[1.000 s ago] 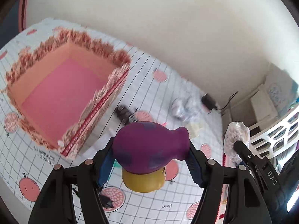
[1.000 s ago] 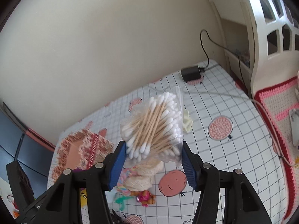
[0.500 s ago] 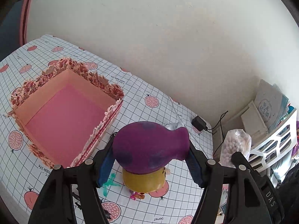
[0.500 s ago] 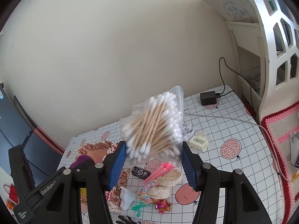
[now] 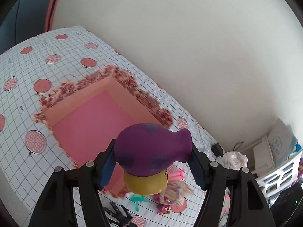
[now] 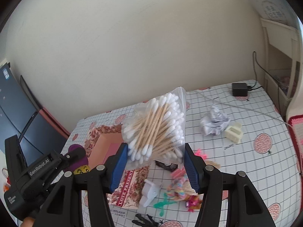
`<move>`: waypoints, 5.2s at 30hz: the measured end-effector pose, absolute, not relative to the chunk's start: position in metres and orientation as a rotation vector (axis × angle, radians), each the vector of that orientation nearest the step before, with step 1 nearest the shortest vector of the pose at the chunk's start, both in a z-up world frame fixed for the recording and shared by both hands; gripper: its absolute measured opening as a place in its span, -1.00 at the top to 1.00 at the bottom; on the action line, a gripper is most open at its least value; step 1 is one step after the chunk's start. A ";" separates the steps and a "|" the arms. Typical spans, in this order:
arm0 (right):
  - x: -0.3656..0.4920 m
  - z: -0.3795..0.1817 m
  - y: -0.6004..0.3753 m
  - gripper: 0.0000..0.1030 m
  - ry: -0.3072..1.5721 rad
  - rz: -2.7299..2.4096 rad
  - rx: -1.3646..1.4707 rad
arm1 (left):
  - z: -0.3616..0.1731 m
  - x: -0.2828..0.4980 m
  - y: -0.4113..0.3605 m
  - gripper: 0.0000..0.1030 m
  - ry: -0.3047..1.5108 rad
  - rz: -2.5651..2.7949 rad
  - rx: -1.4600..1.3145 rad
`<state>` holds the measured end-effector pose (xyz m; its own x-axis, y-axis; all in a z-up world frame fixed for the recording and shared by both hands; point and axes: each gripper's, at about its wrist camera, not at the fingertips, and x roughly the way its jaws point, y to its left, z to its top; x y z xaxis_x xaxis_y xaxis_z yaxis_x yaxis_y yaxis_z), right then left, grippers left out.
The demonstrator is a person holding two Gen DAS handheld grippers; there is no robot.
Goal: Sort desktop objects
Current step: 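Carry the purple toy with the left tool while the right tool carries the swab bag into the box, then open both tools to release the toy and swab bag, then withdraw, then grasp the braided rope toy with the left tool while the right tool grasps the lace cloth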
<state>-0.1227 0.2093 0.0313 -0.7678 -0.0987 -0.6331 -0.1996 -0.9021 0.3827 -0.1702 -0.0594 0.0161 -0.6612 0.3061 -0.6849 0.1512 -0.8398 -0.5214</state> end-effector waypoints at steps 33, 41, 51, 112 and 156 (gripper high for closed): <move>-0.171 -0.025 0.082 -0.17 0.523 2.944 -1.363 | -0.027 -0.190 -0.163 -0.38 -1.009 2.759 -1.390; -0.178 -0.034 0.075 -0.17 0.496 2.924 -1.412 | -0.038 -0.196 -0.159 -0.38 -0.997 2.722 -1.440; -0.180 -0.038 0.075 -0.21 0.487 2.901 -1.438 | -0.041 -0.197 -0.154 -0.39 -0.982 2.701 -1.480; -0.090 0.038 0.258 -1.00 0.734 2.803 -1.072 | 0.026 -0.153 0.014 -0.73 -0.523 2.744 -1.347; -0.121 -0.117 0.331 -0.73 1.188 2.380 -1.391 | -0.100 -0.182 0.126 0.20 -0.240 2.439 -1.697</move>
